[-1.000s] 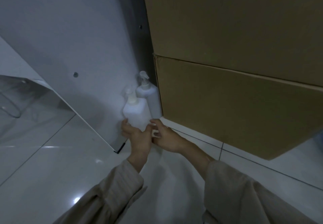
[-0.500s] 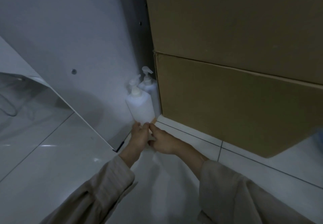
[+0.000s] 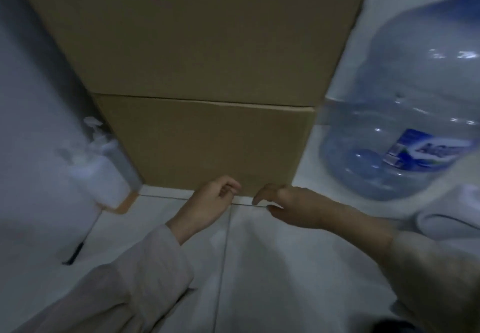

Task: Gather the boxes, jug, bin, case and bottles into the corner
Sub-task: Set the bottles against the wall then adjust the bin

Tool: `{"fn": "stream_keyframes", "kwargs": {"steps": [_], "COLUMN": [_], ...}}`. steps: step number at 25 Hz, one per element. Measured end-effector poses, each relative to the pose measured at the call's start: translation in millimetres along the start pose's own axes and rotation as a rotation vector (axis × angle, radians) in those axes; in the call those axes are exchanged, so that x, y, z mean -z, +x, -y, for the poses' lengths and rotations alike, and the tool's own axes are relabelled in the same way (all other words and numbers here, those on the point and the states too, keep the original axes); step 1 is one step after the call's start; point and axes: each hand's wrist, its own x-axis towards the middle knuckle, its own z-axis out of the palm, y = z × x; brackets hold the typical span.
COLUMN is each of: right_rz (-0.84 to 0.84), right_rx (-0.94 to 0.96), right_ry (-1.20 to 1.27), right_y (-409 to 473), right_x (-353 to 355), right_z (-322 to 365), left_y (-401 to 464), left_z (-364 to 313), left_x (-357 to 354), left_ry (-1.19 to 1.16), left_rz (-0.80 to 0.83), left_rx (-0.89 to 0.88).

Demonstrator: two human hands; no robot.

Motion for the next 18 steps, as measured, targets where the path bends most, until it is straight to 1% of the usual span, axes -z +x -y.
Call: {"fn": "stream_keyframes", "kwargs": {"steps": [2, 4, 8, 11, 14, 15, 16, 18], "right_rz": [-0.123, -0.262, -0.627, -0.870, -1.175, -1.220, -1.204, -1.059], "right_rx": [-0.096, -0.175, -0.410, -0.648, -0.855, -0.923, -0.995, -1.096], "right_ry": [-0.032, -0.039, 0.020, 0.097, 0.217, 0.267, 0.325, 0.476], "right_y": [-59, -111, -192, -224, -234, -233, -232, -224], "right_x": [7, 9, 7, 0, -4, -3, -2, 2], "right_z": [-23, -39, -72, -101, -130, -141, -152, -170], "left_y": [9, 13, 15, 16, 21, 23, 25, 27], "left_z": [-37, -67, -107, -118, -119, -118, -117, -115], "left_x": [-29, -56, -101, -122, -132, -134, -135, -135], "left_ry": [0.011, 0.025, 0.061, 0.098, 0.093, 0.096, 0.098, 0.085], "left_rz": [0.084, 0.119, 0.190, 0.222, 0.201, 0.185, 0.171, 0.147], "left_rx": [-0.114, -0.212, -0.368, -0.405, -0.390, -0.387, -0.384, -0.382]}}
